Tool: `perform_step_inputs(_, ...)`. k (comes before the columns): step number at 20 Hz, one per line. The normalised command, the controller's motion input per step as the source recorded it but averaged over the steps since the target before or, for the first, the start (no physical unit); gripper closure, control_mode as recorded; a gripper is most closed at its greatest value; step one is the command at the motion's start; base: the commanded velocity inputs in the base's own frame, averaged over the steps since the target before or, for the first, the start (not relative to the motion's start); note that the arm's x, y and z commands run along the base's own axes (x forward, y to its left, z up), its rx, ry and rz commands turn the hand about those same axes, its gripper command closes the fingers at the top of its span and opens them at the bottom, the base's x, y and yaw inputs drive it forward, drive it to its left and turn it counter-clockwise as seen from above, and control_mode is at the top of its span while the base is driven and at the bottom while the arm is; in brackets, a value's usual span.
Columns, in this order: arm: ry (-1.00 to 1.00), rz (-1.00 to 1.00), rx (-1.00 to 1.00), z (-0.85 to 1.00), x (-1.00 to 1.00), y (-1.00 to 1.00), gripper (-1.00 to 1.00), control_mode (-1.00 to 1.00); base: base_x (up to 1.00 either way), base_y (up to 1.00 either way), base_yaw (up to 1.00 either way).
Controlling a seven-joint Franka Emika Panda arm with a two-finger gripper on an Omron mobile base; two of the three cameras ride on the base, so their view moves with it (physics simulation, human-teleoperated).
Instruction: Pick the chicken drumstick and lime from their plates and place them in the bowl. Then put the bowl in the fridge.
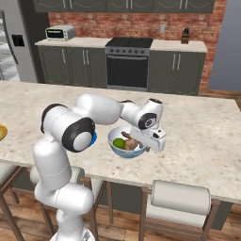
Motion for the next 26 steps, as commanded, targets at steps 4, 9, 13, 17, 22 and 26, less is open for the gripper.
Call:
perform_step_inputs(4, -0.01, 0.0, 0.06, 0.13, -0.17, 0.02, 1.0, -1.0, 0.0, 0.0, 0.0)
perform_step_inputs(9, -0.07, 0.0, 0.15, 0.54, -0.32, 0.03, 1.0, -1.0, 0.0, 0.0, 0.0)
perform_step_inputs(13, -0.1, 0.0, 0.16, 0.61, -0.35, 0.0, 1.0, -1.0, 0.0, 0.0, 0.0)
perform_step_inputs(17, -0.08, 0.0, 0.13, 0.58, -0.39, 0.03, 1.0, -1.0, 0.0, 0.0, 0.0)
perform_step_inputs(22, -0.07, 0.0, 0.03, 0.48, -0.38, 0.17, 1.0, -1.0, 0.0, 0.0, 0.0)
perform_step_inputs(26, -0.01, -0.01, 0.0, 0.23, -0.16, 0.37, 1.0, -1.0, 0.0, 0.0, 0.0)
